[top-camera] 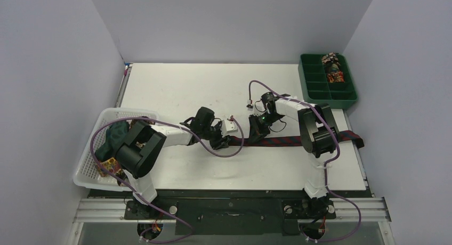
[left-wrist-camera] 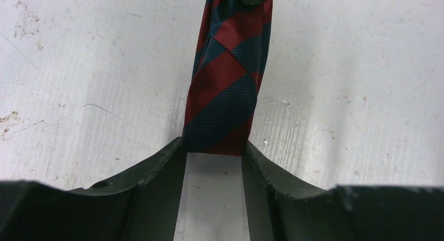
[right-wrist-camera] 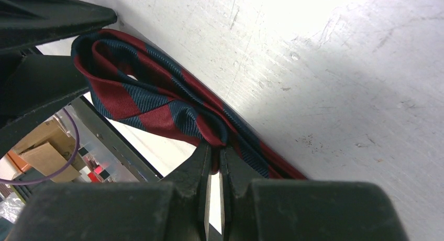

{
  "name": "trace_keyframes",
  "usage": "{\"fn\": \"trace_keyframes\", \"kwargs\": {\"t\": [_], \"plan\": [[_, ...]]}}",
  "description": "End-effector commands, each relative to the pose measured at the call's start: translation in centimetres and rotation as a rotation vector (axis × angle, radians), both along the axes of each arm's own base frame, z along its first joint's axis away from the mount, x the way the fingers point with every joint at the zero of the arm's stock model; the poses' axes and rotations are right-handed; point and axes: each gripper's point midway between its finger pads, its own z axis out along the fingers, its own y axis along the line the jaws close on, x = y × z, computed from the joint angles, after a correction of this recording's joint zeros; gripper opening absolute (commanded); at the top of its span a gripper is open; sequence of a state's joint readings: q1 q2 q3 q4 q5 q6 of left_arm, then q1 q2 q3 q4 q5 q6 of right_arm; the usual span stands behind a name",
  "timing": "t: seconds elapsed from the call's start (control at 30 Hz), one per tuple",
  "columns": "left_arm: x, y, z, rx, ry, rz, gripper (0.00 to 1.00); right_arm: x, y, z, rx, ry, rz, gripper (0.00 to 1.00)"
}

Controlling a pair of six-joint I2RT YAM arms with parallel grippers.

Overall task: Roll the ties
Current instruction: Roll the tie at the center of the board.

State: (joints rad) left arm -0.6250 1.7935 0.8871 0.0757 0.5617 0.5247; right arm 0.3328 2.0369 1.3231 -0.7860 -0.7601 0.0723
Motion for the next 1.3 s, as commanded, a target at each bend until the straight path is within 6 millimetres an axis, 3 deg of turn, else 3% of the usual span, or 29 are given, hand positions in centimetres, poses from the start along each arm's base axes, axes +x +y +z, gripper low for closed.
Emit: {"fn": "trace_keyframes", "kwargs": {"t": [0.0,0.2,0.4,0.57,0.8,1.0,1.1,1.17,1.27], "plan": [[1.3,-2.1,4.2,-0.142,-0.080,0.014,0.39,1.3,-2.0,-2.9,-0.137,-0.061,0.004,0.00],[1.8,-4.4,6.3,-0.218,-0.094,-0.016,0.34,1.4,-2.3,-3.3,-0.164,-0.067,0.009,0.00],[1.1,-6.8,7.7,-0.269,-0.081,-0.077,0.31,1.6,-2.3,-3.5,-0.170,-0.072,0.011,0.00],[0.9,-8.8,7.2,-0.282,-0.071,-0.101,0.33,1.7,-2.1,-3.3,-0.161,-0.076,0.016,0.00],[0.4,-11.0,5.0,-0.274,-0.016,-0.093,0.33,2.0,-1.6,-2.9,-0.127,-0.091,0.007,0.00],[0.6,-10.5,2.0,-0.216,0.019,-0.054,0.29,2.1,-1.1,-1.9,-0.086,-0.102,0.002,0.00],[-0.1,-9.1,0.3,-0.145,0.053,-0.068,0.25,2.1,-1.2,-0.4,-0.061,-0.124,0.006,0.00],[-0.7,-8.2,-0.4,-0.112,0.072,-0.079,0.21,2.1,-1.6,0.8,-0.033,-0.129,-0.003,0.03],[-1.4,-7.3,-1.3,-0.074,0.111,-0.087,0.17,1.8,-2.2,2.2,-0.004,-0.126,0.002,0.15]]}}
